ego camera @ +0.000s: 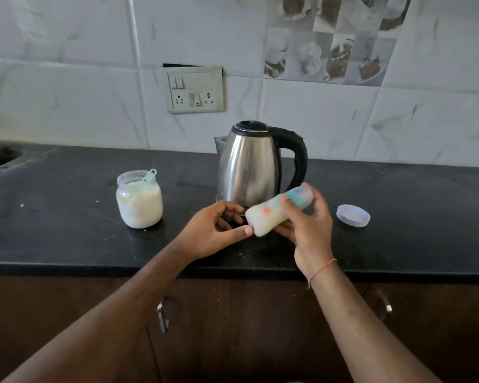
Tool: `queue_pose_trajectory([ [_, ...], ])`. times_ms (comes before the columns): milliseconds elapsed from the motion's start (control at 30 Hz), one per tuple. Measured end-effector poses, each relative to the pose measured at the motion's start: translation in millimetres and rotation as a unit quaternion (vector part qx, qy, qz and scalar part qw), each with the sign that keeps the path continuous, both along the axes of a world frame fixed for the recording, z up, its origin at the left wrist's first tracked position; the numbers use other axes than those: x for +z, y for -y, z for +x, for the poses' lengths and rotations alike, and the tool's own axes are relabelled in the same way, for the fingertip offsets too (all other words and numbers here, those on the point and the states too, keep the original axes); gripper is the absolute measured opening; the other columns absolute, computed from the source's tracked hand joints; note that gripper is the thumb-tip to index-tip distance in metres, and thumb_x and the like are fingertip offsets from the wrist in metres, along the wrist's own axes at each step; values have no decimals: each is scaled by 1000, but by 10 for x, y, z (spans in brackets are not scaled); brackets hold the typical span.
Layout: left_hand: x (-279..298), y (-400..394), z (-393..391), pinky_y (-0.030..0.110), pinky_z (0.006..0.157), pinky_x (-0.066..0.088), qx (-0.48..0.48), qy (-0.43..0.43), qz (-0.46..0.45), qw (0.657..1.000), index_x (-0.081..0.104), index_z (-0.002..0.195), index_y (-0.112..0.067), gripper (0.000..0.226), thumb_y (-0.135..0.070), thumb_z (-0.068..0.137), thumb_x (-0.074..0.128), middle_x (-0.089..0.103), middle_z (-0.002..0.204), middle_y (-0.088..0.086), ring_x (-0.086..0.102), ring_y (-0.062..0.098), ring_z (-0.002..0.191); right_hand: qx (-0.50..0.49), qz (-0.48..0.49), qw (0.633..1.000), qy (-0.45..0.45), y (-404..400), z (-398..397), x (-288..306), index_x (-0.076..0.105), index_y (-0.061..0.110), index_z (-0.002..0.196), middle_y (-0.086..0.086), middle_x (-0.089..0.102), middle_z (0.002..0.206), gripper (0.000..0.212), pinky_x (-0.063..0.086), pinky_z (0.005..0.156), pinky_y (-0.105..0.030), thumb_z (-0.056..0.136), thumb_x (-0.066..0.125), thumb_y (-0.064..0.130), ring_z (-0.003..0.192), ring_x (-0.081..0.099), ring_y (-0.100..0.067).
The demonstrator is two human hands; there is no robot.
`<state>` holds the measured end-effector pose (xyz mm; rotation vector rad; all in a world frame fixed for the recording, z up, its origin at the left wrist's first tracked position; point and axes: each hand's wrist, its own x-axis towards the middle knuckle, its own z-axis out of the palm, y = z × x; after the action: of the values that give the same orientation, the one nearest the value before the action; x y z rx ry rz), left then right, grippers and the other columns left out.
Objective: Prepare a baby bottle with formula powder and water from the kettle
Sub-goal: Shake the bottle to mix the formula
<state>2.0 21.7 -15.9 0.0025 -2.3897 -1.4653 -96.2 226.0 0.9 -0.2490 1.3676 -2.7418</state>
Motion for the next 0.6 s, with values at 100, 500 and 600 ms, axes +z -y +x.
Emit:
queue_pose_trajectory([
  [100, 27, 9, 3, 23, 77, 60, -1, 5, -4, 1000, 68, 129, -34, 66, -63, 72, 86, 77, 113, -12, 75, 10, 93, -30, 24, 999, -7, 29, 33, -34, 63, 32, 139, -3, 69, 131, 60, 68, 76, -44, 88, 90, 18, 114, 76, -25],
  [500, 17, 12, 1, 25, 88, 63, 13, 12, -42, 999, 74, 128, -28, 51, -42, 83, 92, 80, 112, -11, 75, 2, 102, 18, 197, 974, -106, 164, 192, -57, 48, 52, 151, -1, 75, 130, 81, 69, 80, -46, 83, 92, 44, 111, 79, -19],
  [600, 15, 31, 32, 39, 92, 62, -5, 8, 32, 999, 77, 126, -20, 40, -46, 95, 81, 83, 111, 2, 79, 20, 104, 121, 189, 964, -143, 100, 193, -21, 24, 56, 161, 1, 79, 120, 90, 68, 81, -46, 95, 80, 31, 114, 77, -21],
])
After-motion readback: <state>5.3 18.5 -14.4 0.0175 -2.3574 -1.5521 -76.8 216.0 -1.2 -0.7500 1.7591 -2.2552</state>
